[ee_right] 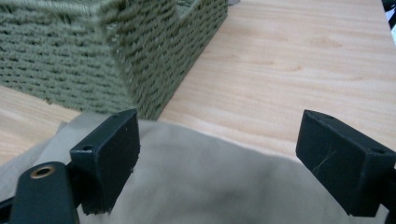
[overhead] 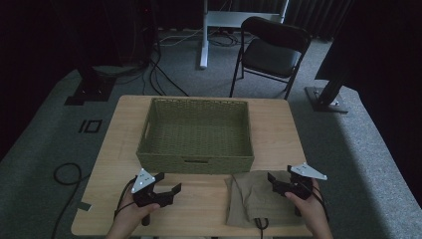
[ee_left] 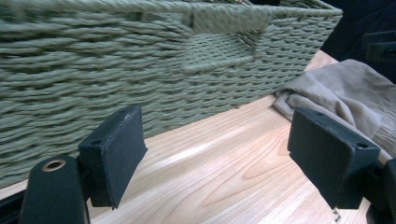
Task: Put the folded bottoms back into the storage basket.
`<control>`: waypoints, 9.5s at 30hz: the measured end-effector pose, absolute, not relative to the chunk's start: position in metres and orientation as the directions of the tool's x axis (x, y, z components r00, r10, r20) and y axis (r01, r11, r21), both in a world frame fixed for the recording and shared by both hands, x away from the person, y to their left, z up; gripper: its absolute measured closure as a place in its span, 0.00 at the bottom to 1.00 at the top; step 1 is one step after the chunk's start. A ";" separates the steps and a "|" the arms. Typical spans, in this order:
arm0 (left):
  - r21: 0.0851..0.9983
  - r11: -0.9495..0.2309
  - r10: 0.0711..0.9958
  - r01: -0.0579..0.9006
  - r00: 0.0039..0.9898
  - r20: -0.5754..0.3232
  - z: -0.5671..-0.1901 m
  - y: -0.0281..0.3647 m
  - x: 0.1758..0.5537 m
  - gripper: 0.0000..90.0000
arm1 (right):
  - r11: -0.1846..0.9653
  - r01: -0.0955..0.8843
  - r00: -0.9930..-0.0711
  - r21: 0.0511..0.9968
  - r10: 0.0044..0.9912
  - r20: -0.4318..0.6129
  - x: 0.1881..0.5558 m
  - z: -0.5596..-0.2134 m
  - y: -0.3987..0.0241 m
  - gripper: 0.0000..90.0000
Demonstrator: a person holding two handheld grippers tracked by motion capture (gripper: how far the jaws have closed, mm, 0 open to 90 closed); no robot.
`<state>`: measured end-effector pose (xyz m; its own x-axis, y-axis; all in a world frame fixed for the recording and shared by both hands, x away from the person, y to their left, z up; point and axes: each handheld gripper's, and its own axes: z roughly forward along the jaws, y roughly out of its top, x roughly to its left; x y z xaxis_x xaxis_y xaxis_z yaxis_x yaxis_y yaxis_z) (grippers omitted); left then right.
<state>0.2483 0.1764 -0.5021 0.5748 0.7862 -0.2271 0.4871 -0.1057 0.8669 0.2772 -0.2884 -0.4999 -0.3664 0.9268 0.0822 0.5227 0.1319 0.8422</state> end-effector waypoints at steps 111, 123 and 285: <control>0.781 -0.402 0.627 0.477 0.765 -0.144 -0.544 -0.068 0.275 0.89 | 0.120 0.707 -0.294 0.697 0.946 0.135 0.244 -0.538 -0.334 0.89; 0.819 -0.378 0.605 0.431 0.785 -0.134 -0.517 -0.061 0.268 0.89 | 0.086 0.683 -0.312 0.725 0.932 0.184 0.237 -0.519 -0.337 0.89; 0.816 -0.136 0.918 0.561 0.381 -0.109 -0.476 0.131 0.475 0.27 | 0.175 0.628 -0.417 0.758 0.899 0.137 0.485 -0.476 -0.107 0.19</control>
<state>0.4750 0.1305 -0.4760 0.3810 0.9181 -0.1094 0.5613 -0.1356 0.8164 0.4848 -0.1070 -0.4759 -0.4165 0.8987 0.1371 0.6279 0.1753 0.7583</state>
